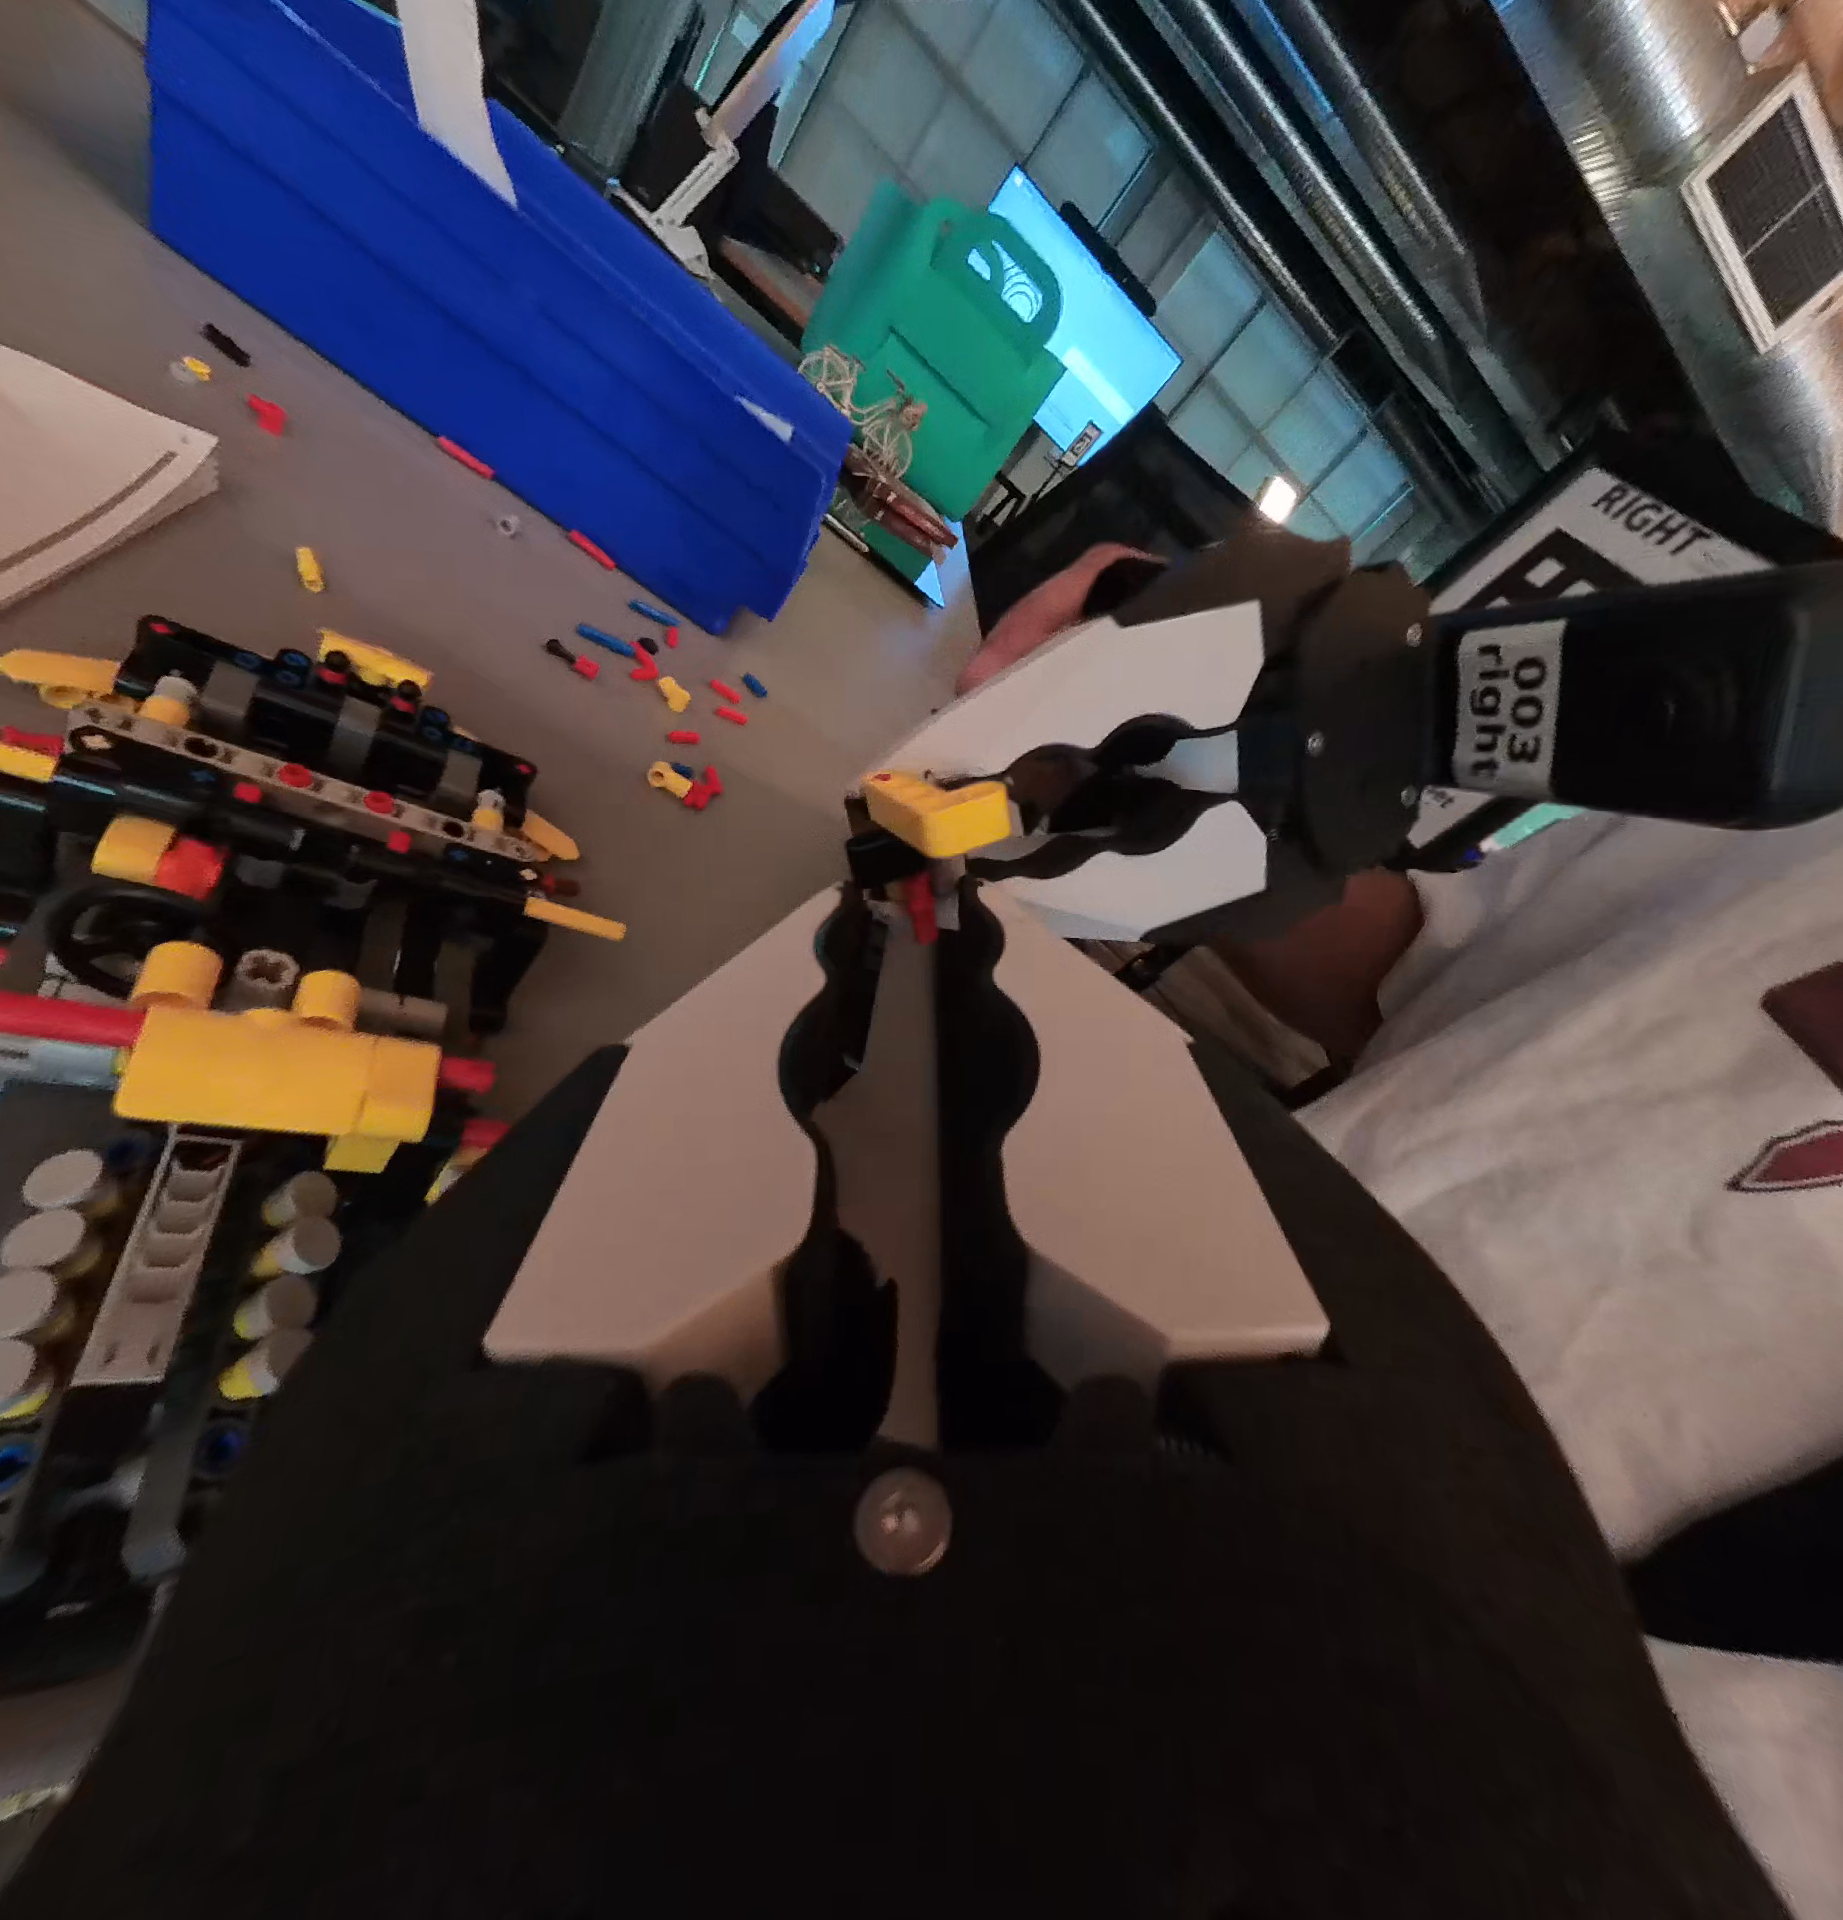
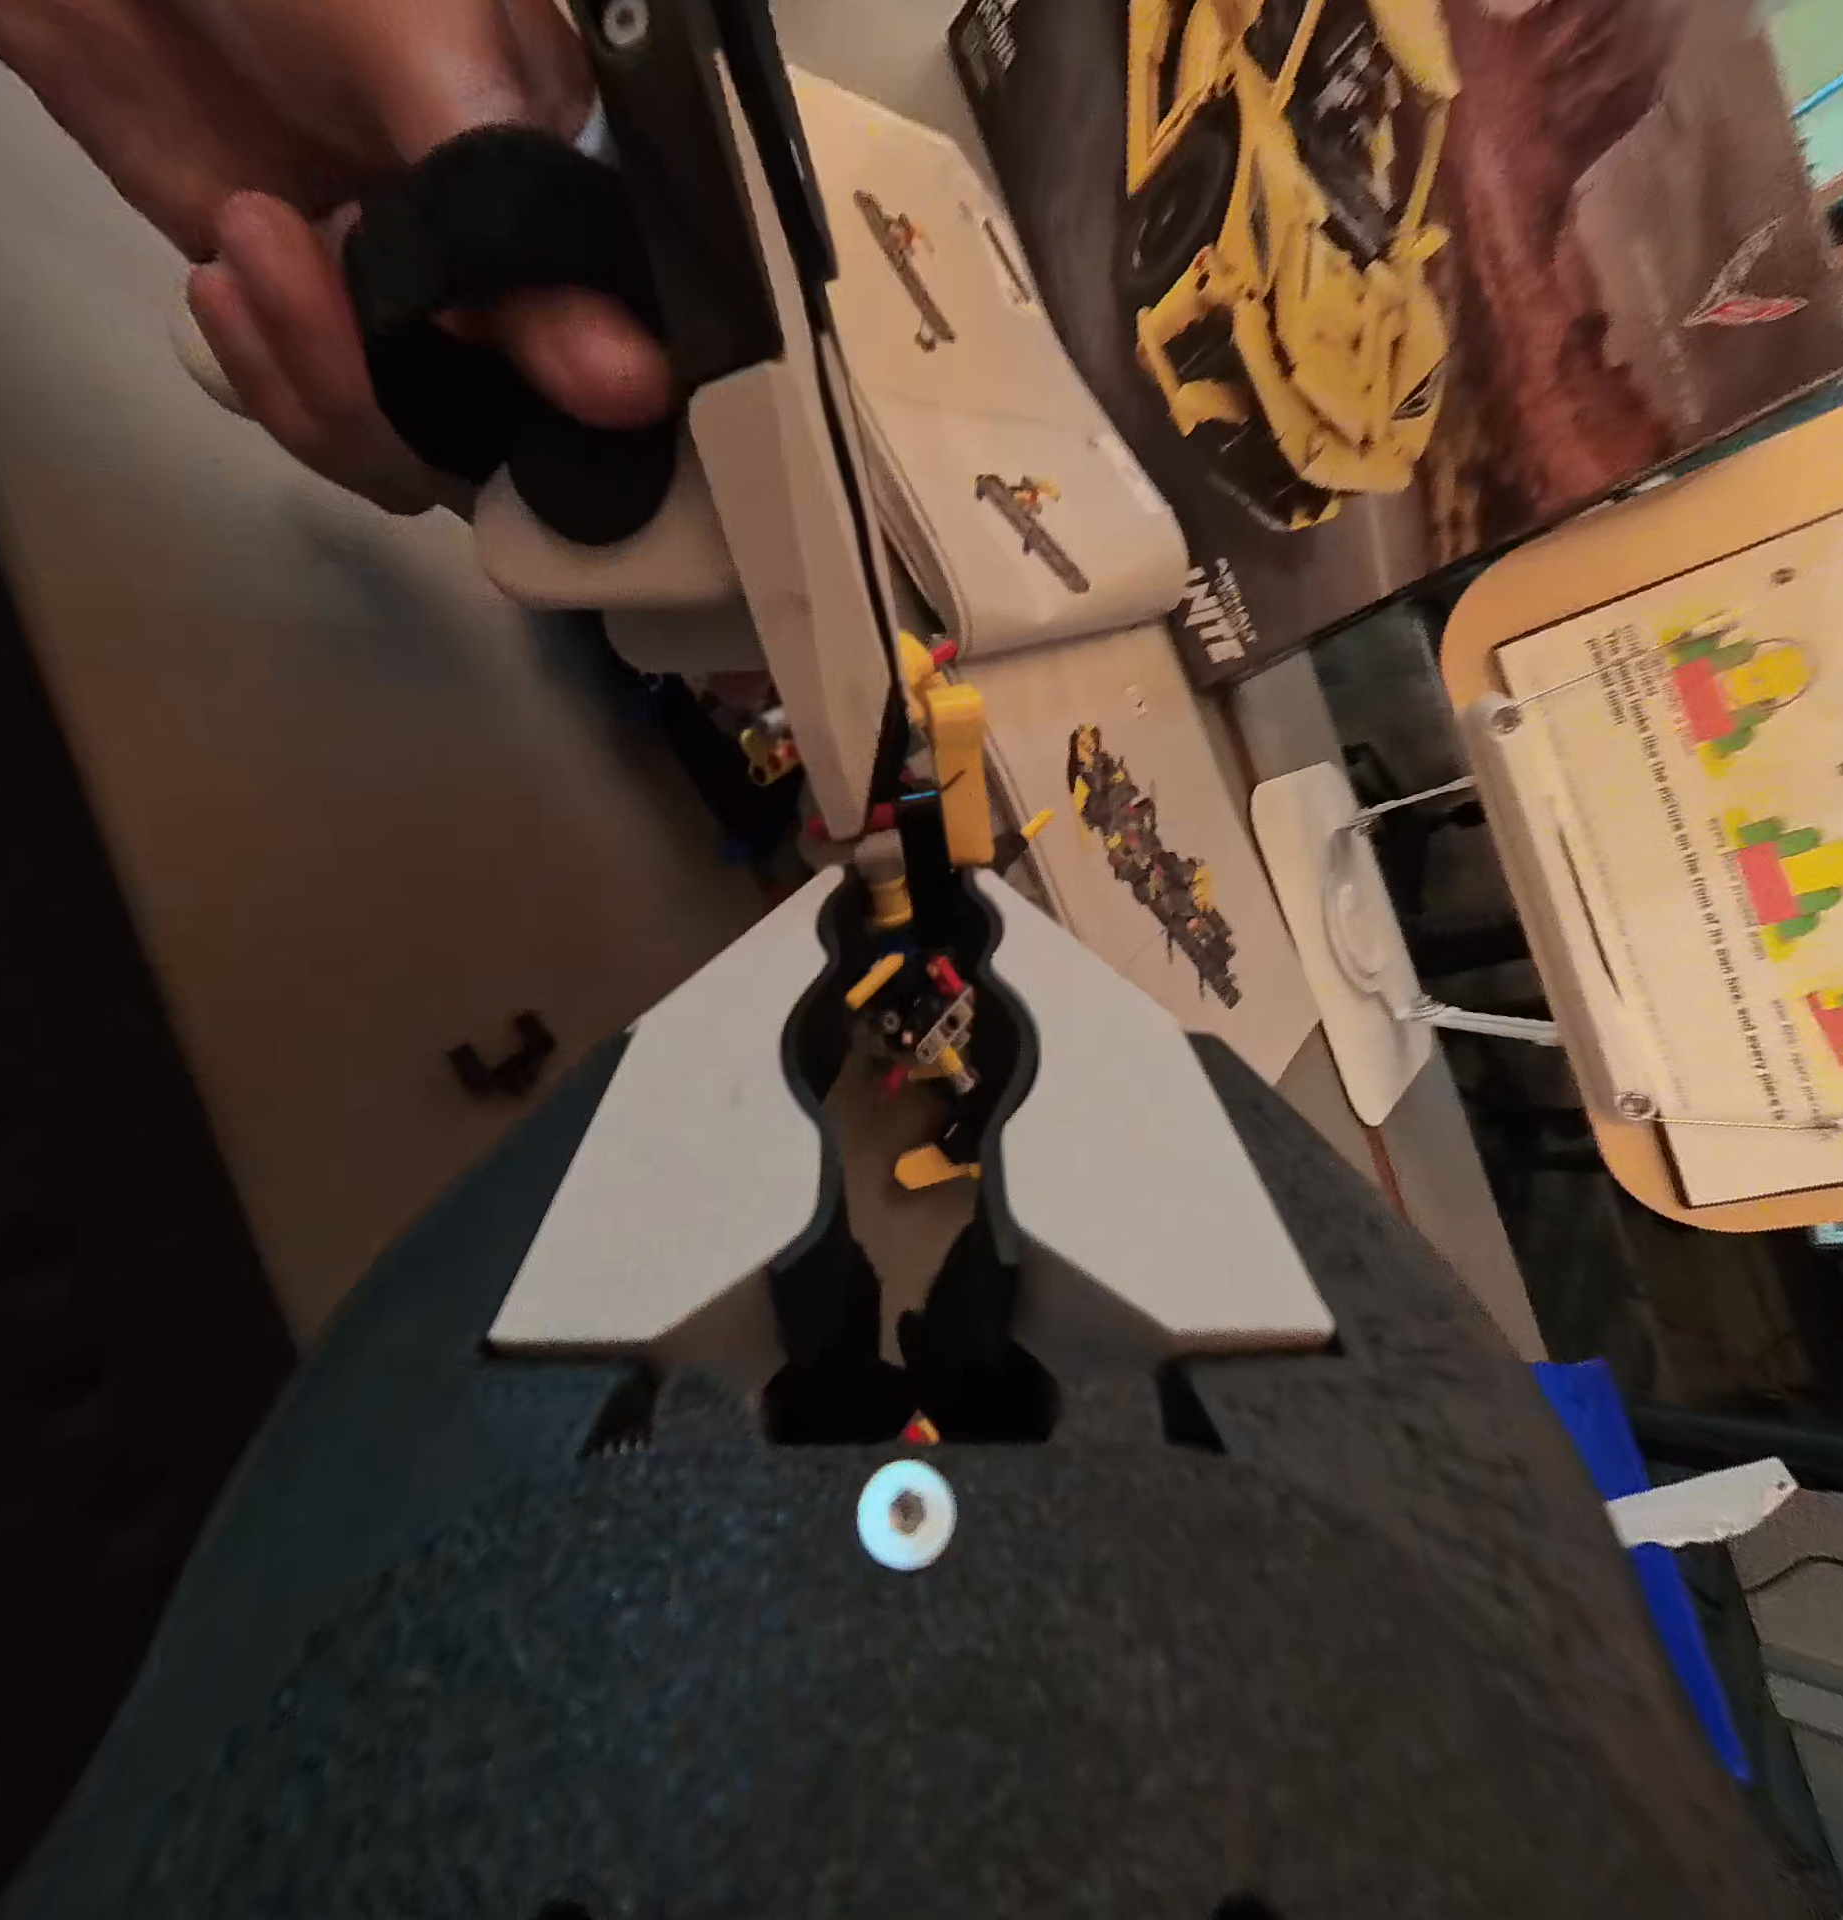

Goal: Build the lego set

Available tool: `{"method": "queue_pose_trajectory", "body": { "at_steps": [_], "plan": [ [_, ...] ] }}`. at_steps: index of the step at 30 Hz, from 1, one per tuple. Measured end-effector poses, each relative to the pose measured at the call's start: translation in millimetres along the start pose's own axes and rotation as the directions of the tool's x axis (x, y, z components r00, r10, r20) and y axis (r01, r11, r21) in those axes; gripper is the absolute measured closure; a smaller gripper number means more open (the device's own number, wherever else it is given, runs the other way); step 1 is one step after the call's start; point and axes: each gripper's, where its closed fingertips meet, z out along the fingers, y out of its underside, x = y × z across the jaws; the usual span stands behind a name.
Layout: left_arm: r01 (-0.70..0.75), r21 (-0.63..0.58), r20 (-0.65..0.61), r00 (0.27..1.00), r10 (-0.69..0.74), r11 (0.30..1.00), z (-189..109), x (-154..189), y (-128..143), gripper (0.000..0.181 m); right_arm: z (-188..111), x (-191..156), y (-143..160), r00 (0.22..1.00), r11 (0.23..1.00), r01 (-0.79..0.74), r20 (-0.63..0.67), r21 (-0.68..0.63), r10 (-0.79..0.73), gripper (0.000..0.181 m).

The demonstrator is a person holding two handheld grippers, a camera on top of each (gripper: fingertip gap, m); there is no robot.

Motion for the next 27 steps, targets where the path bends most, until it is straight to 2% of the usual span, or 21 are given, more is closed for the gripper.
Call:
{"method": "queue_pose_trajectory", "body": {
  "at_steps": [3, 5, 8, 10, 12, 14, 18, 19, 21, 27],
  "plan": [
    [-0.01, -0.008, -0.063, 0.998, 0.009, 1.0, -4.5, 10.2, -2.0, 0.176, -4.6, -0.8, -7.4, 1.0, 0.999, -0.031, 0.003, 0.044, 0.031, 0.165],
    [-0.061, -0.033, -0.072, 0.996, 0.059, 0.998, -5.6, 14.5, 0.6, 0.176, -8.3, -5.0, -10.0, 0.996, 0.995, -0.073, 0.05, 0.066, 0.07, 0.165],
    [-0.157, -0.079, -0.097, 0.984, 0.149, 0.984, -6.1, 22.8, 7.3, 0.176, -19.5, -17.3, -13.1, 0.97, 0.987, -0.139, 0.211, 0.082, 0.119, 0.154],
    [-0.203, -0.089, -0.147, 0.971, 0.189, 0.975, -8.2, 33.1, 9.6, 0.176, -33.1, -19.1, -16.4, 0.934, 0.977, -0.186, 0.328, 0.101, 0.144, 0.155],
    [-0.261, -0.097, -0.196, 0.951, 0.238, 0.961, -10.8, 43.9, 12.6, 0.177, -44.5, -19.4, -15.0, 0.883, 0.974, -0.209, 0.446, 0.093, 0.147, 0.164],
    [-0.315, -0.105, -0.228, 0.931, 0.286, 0.943, -11.6, 52.2, 16.8, 0.176, -48.8, -20.3, -12.1, 0.826, 0.975, -0.216, 0.544, 0.058, 0.15, 0.162],
    [-0.381, -0.132, -0.251, 0.906, 0.341, 0.915, -8.4, 59.1, 26.5, 0.176, -56.4, -39.4, -11.0, 0.623, 0.976, -0.212, 0.763, -0.045, 0.171, 0.162],
    [-0.386, -0.142, -0.249, 0.905, 0.344, 0.912, -7.4, 58.6, 28.7, 0.176, -56.4, -42.7, -9.5, 0.585, 0.976, -0.206, 0.79, -0.072, 0.182, 0.163],
    [-0.397, -0.166, -0.245, 0.903, 0.352, 0.903, -5.8, 56.2, 33.6, 0.176, -54.5, -45.4, -8.8, 0.557, 0.977, -0.193, 0.81, -0.087, 0.183, 0.164],
    [-0.396, -0.184, -0.245, 0.905, 0.348, 0.899, -3.2, 54.3, 38.4, 0.176, -47.3, -51.4, -7.5, 0.598, 0.992, -0.116, 0.794, -0.046, 0.107, 0.173]
  ]
}}
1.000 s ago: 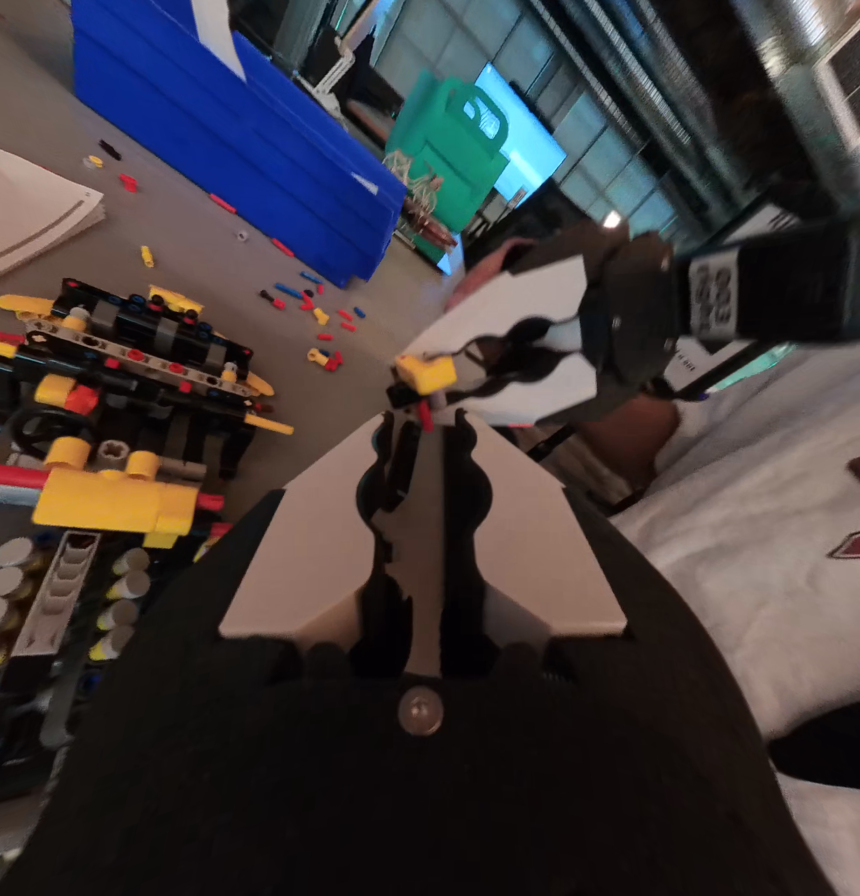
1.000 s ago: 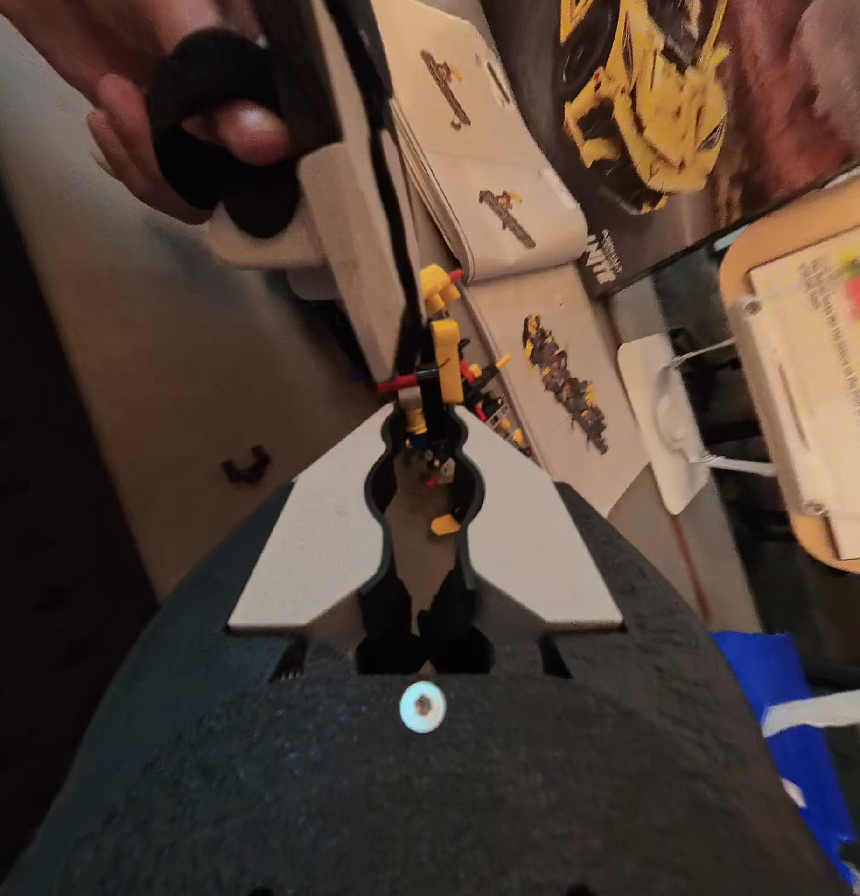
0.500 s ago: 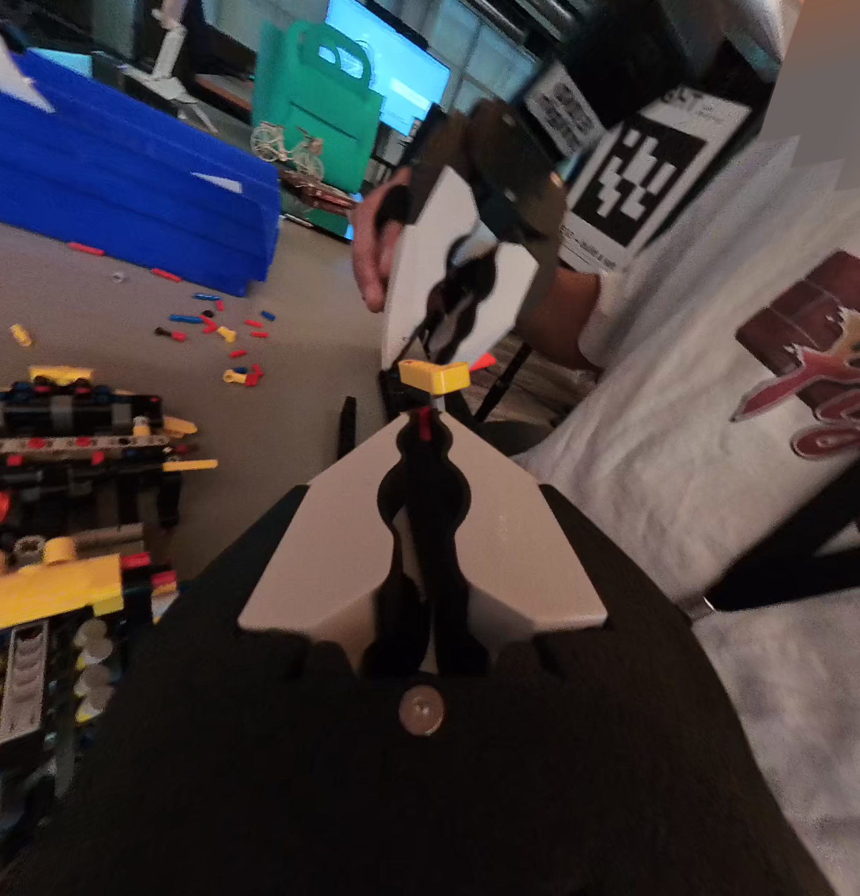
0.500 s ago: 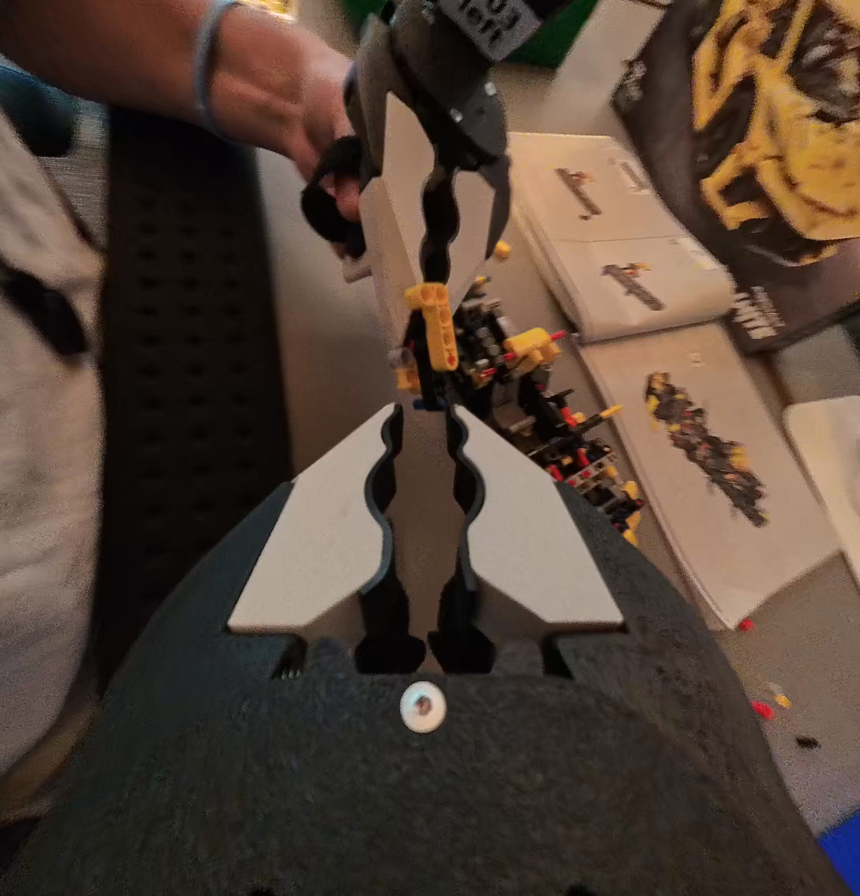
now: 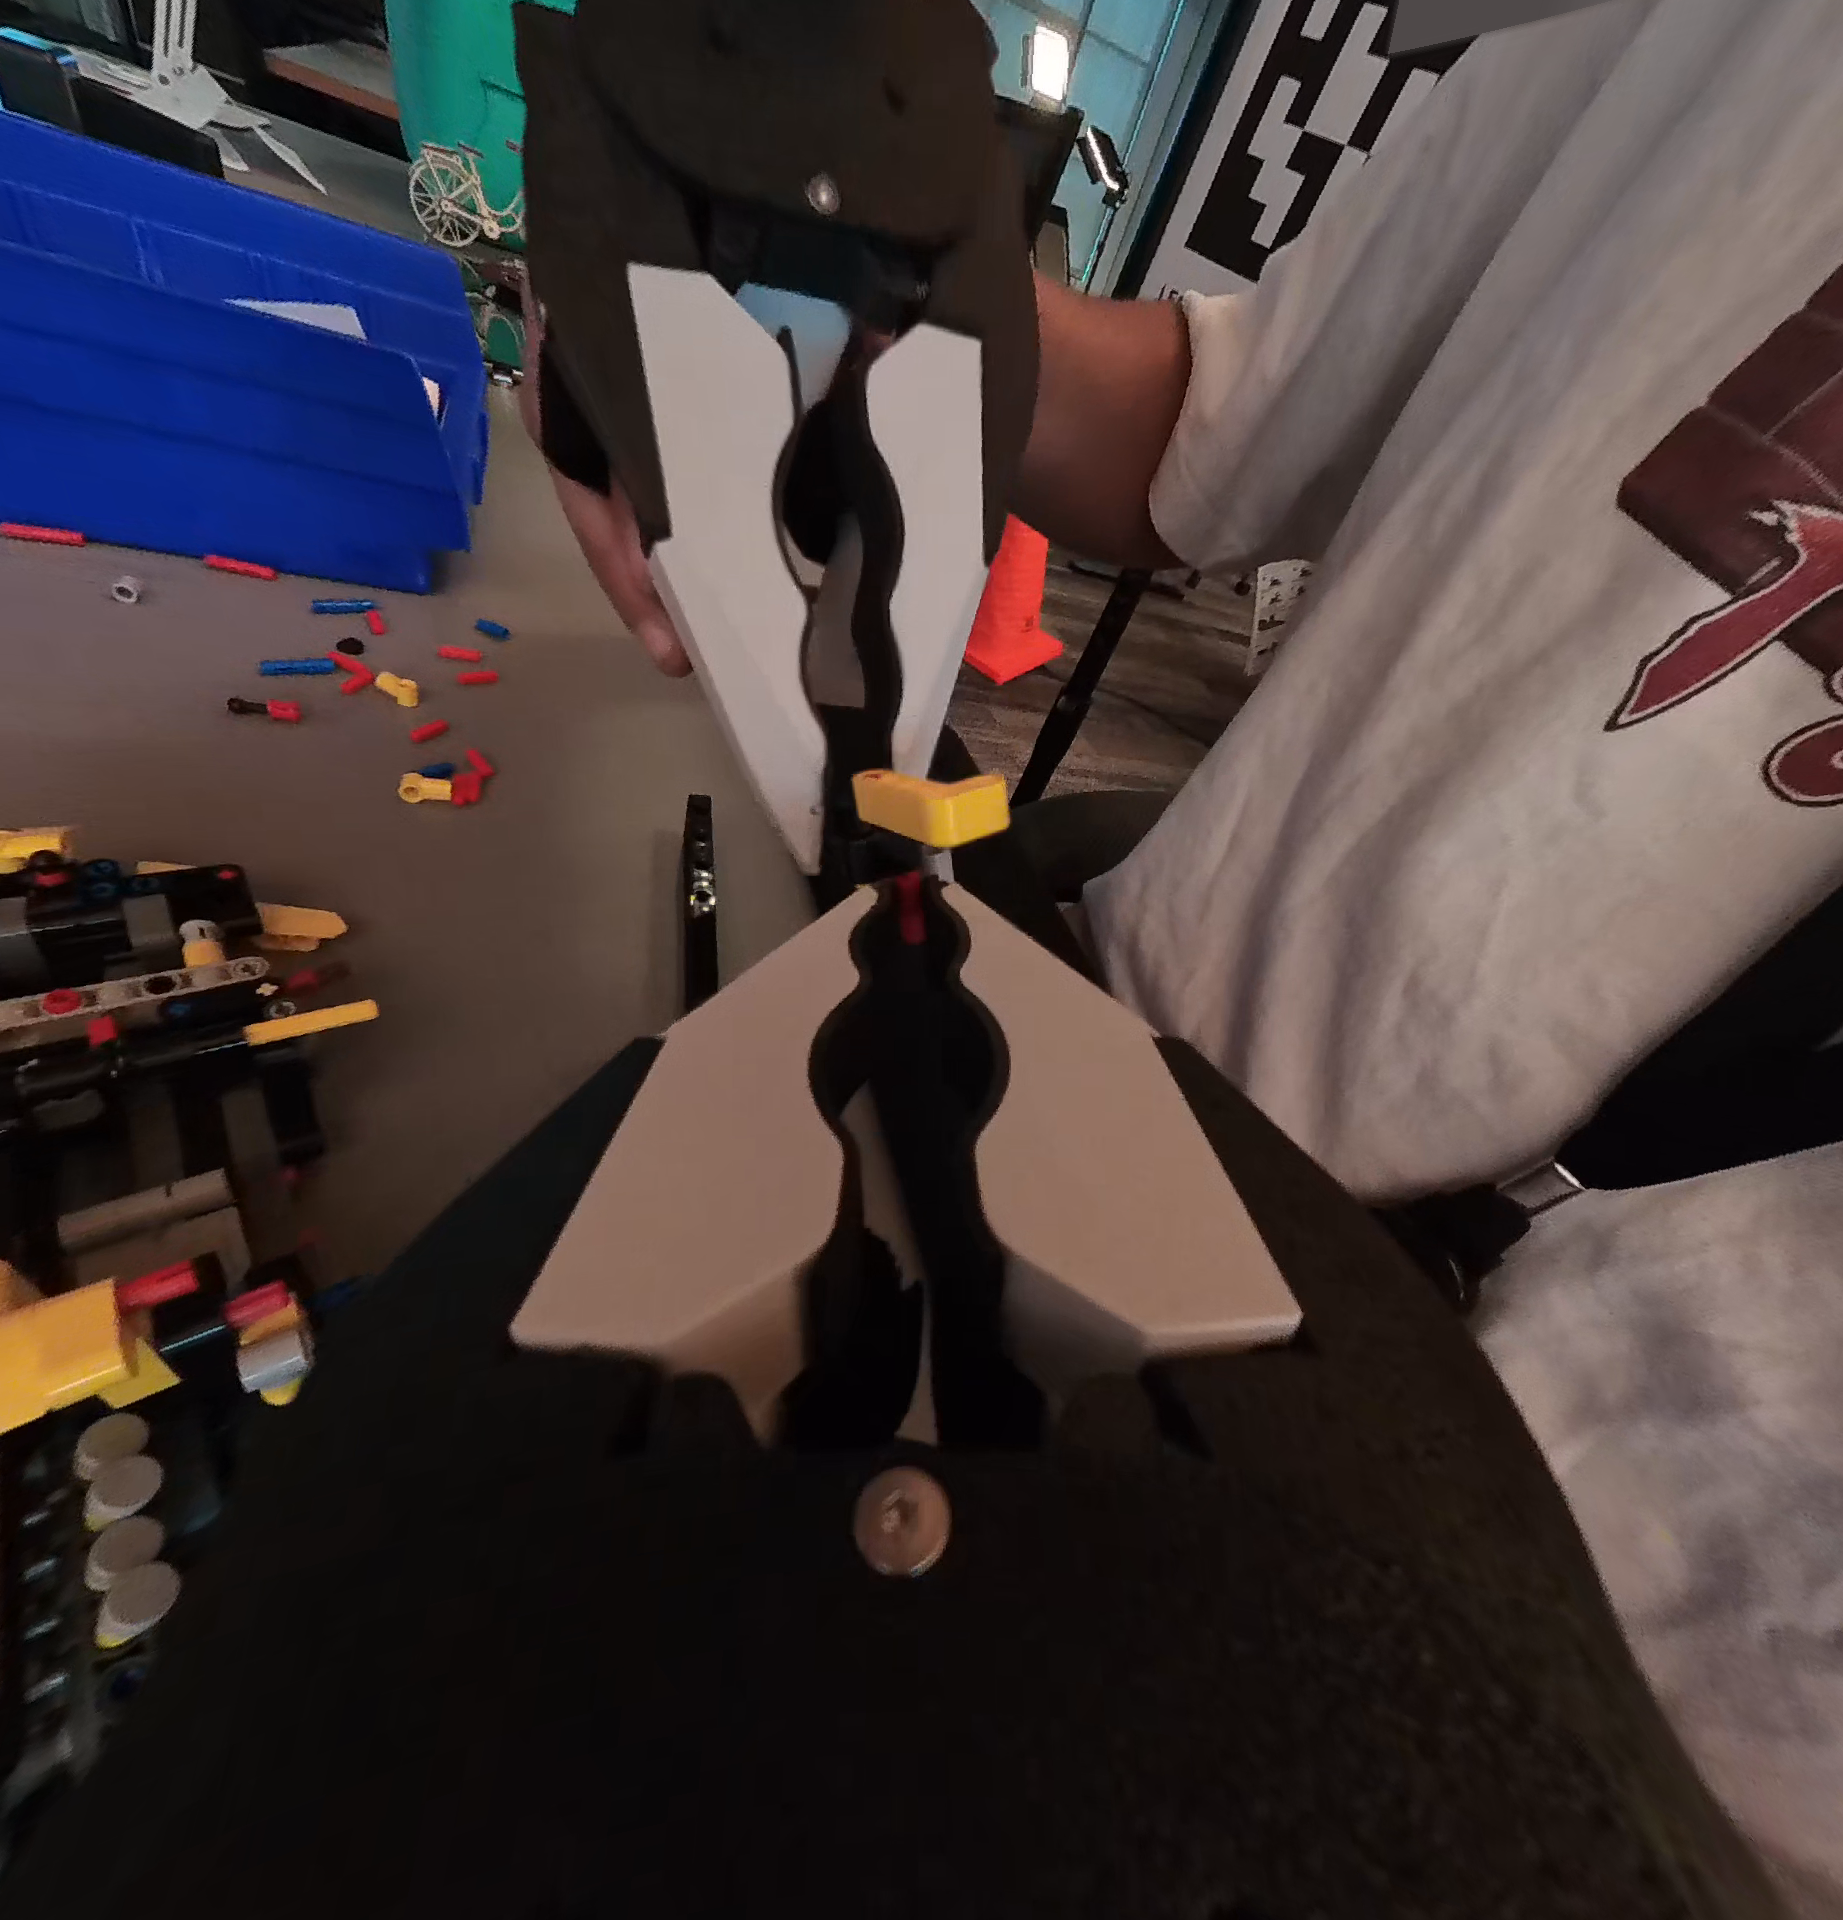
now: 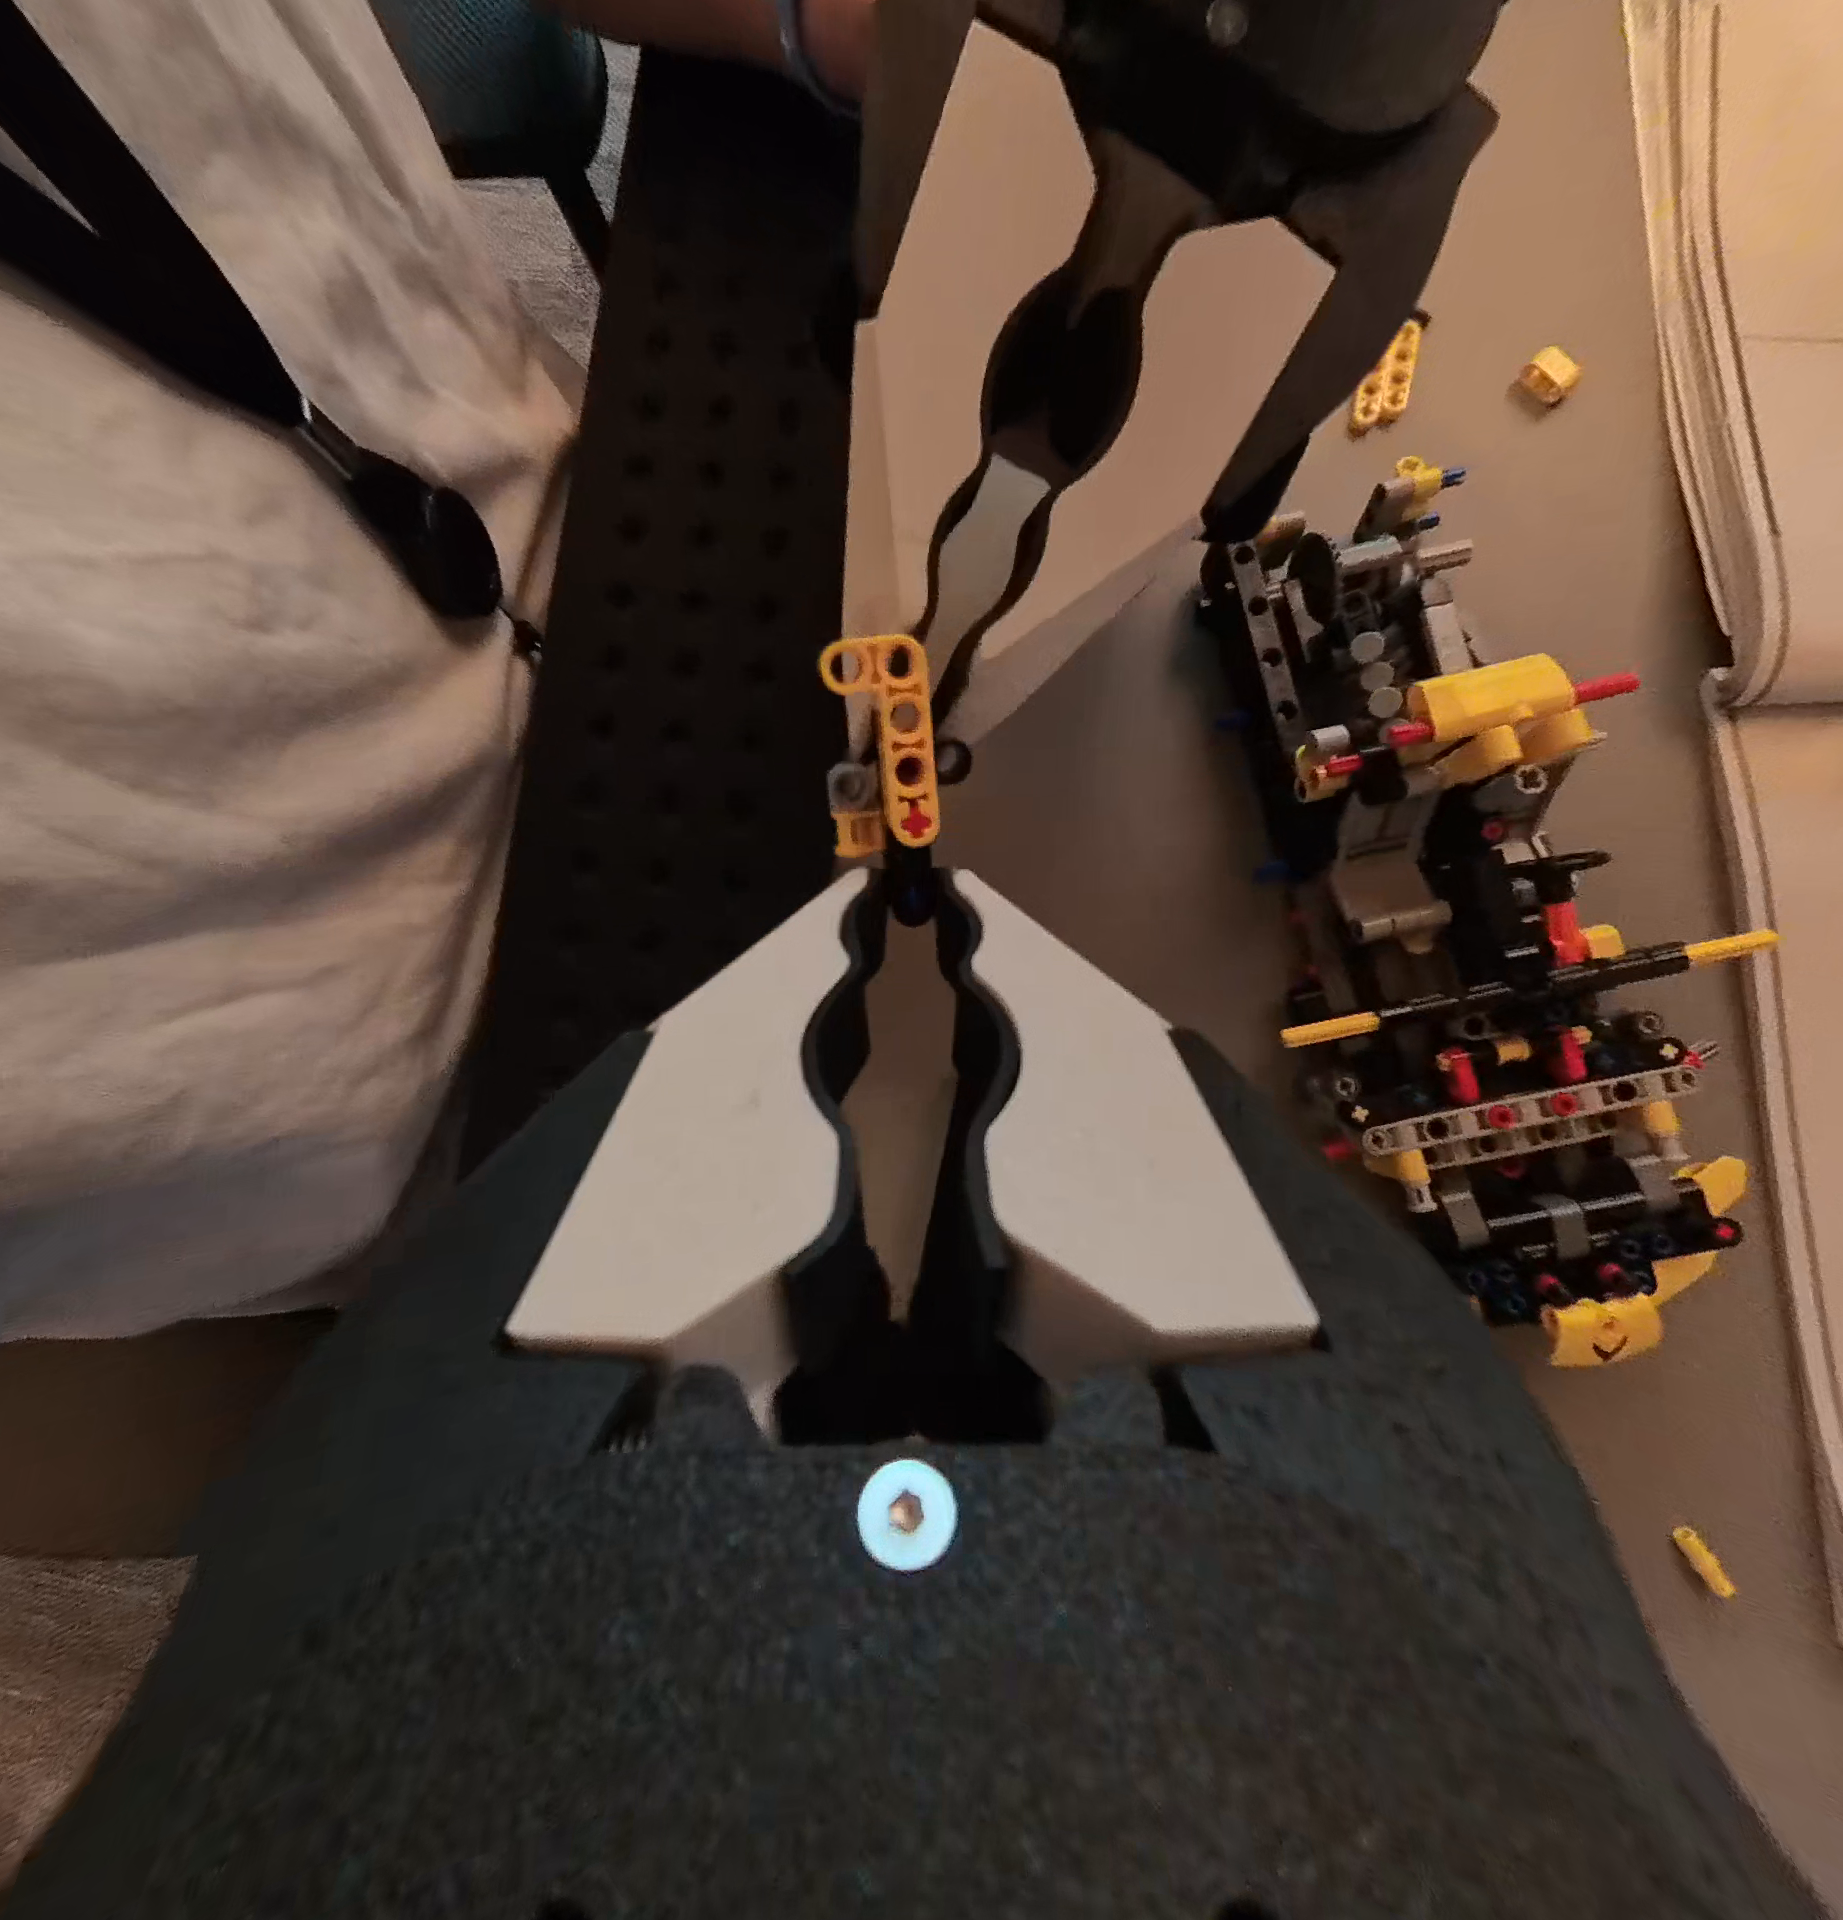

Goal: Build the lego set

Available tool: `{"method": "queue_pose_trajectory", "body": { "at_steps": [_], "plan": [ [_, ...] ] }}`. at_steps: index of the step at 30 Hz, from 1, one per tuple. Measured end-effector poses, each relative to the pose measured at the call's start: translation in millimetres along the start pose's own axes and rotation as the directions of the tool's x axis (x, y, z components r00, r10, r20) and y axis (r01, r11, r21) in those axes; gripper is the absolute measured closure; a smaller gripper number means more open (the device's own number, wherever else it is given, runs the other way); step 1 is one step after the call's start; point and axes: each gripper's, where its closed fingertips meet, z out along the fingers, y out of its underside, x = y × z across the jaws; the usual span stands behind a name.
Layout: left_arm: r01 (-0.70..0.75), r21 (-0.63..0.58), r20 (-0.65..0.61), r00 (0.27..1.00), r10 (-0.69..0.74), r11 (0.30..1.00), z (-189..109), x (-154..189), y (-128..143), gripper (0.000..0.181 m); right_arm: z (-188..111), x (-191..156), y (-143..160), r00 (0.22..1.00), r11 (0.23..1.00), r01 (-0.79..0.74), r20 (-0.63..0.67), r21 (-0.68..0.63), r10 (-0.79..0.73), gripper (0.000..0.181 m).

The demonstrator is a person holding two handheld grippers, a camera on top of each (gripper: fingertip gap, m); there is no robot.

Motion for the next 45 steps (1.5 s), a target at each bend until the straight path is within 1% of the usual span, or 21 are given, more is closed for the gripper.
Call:
{"method": "queue_pose_trajectory", "body": {
  "at_steps": [2, 6, 8, 9, 12, 15, 18, 21, 23, 25, 26, 27, 29, 30, 31, 33, 35, 38, 41, 43, 45],
  "plan": [
    [0.002, -0.003, 0.016, 1.0, -0.002, 1.0, 0.1, -2.8, 0.8, 0.176, -0.2, 2.2, 0.7, 1.0, 1.0, 0.016, -0.023, -0.006, -0.016, 0.173],
    [0.046, 0.05, 0.068, 0.996, -0.049, 0.998, 0.0, -14.8, -5.0, 0.176, -13.9, 8.4, 5.2, 0.997, 0.999, -0.031, -0.065, 0.045, 0.034, 0.174],
    [0.06, 0.005, 0.125, 0.99, -0.06, 0.998, 3.4, -25.0, 4.7, 0.16, -27.6, 19.6, 23.7, 0.986, 0.991, -0.1, -0.126, 0.085, 0.111, 0.174],
    [0.058, -0.035, 0.153, 0.987, -0.052, 0.998, 7.3, -29.2, 12.4, 0.156, -34.5, 24.0, 33.7, 0.974, 0.976, -0.165, -0.133, 0.145, 0.184, 0.174],
    [0.048, -0.141, 0.223, 0.975, -0.016, 0.989, 24.7, -37.5, 34.8, 0.154, -47.4, 27.3, 60.6, 0.918, 0.855, -0.342, -0.058, 0.39, 0.393, 0.175],
    [0.057, -0.24, 0.309, 0.951, 0.021, 0.969, 38.2, -53.2, 56.5, 0.154, -54.5, 29.3, 80.2, 0.866, 0.705, -0.403, -0.005, 0.583, 0.499, 0.175],
    [0.026, -0.31, 0.323, 0.943, 0.079, 0.95, 49.6, -59.2, 66.0, 0.154, -69.7, 28.9, 80.2, 0.848, 0.571, -0.389, 0.038, 0.723, 0.529, 0.176],
    [0.018, -0.368, 0.304, 0.947, 0.102, 0.93, 62.0, -60.5, 74.4, 0.154, -77.6, 29.5, 78.2, 0.847, 0.506, -0.351, 0.037, 0.788, 0.53, 0.175],
    [0.003, -0.394, 0.309, 0.942, 0.129, 0.919, 68.0, -63.8, 77.0, 0.155, -71.9, 28.4, 80.4, 0.843, 0.514, -0.356, 0.032, 0.78, 0.537, 0.175],
    [-0.009, -0.428, 0.309, 0.938, 0.156, 0.904, 73.1, -67.3, 80.2, 0.159, -59.0, 26.6, 89.7, 0.836, 0.593, -0.373, -0.019, 0.713, 0.548, 0.175],
    [-0.015, -0.447, 0.317, 0.932, 0.174, 0.894, 74.4, -70.9, 81.8, 0.169, -54.6, 24.6, 94.8, 0.834, 0.634, -0.379, -0.047, 0.674, 0.549, 0.175],
    [-0.026, -0.457, 0.315, 0.93, 0.189, 0.889, 75.7, -72.7, 82.0, 0.173, -50.8, 23.5, 102.4, 0.828, 0.677, -0.389, -0.085, 0.625, 0.554, 0.175],
    [-0.028, -0.418, 0.287, 0.944, 0.162, 0.908, 78.9, -68.9, 74.8, 0.173, -50.0, 23.5, 120.2, 0.806, 0.748, -0.4, -0.185, 0.53, 0.562, 0.175],
    [-0.004, -0.354, 0.262, 0.96, 0.103, 0.935, 80.1, -63.2, 65.3, 0.173, -56.3, 25.6, 125.0, 0.791, 0.76, -0.39, -0.232, 0.52, 0.565, 0.175],
    [0.047, -0.275, 0.228, 0.973, 0.017, 0.96, 79.8, -56.7, 53.4, 0.173, -66.1, 27.3, 124.2, 0.778, 0.752, -0.375, -0.256, 0.542, 0.573, 0.175],
    [0.158, -0.156, 0.163, 0.978, -0.132, 0.975, 74.3, -48.1, 33.5, 0.173, -87.7, 31.2, 114.1, 0.75, 0.707, -0.348, -0.269, 0.616, 0.604, 0.175],
    [0.238, -0.089, 0.138, 0.965, -0.225, 0.967, 66.7, -47.8, 22.3, 0.174, -95.3, 27.9, 98.2, 0.759, 0.683, -0.338, -0.241, 0.648, 0.604, 0.175],
    [0.335, 0.007, 0.056, 0.941, -0.335, 0.942, 58.8, -43.2, 6.9, 0.174, -92.6, 24.6, 78.1, 0.779, 0.683, -0.313, -0.232, 0.66, 0.582, 0.175],
    [0.393, 0.082, -0.012, 0.919, -0.394, 0.916, 53.5, -39.0, -2.8, 0.174, -88.9, 25.2, 63.2, 0.792, 0.634, -0.326, -0.163, 0.701, 0.588, 0.175],
    [0.434, 0.149, -0.046, 0.901, -0.432, 0.889, 47.2, -39.5, -10.5, 0.174, -88.4, 28.4, 60.0, 0.787, 0.626, -0.306, -0.179, 0.717, 0.59, 0.175],
    [0.47, 0.213, -0.086, 0.883, -0.462, 0.857, 39.0, -40.2, -18.1, 0.174, -90.3, 26.5, 51.9, 0.799, 0.581, -0.31, -0.125, 0.753, 0.588, 0.175]
  ]
}}
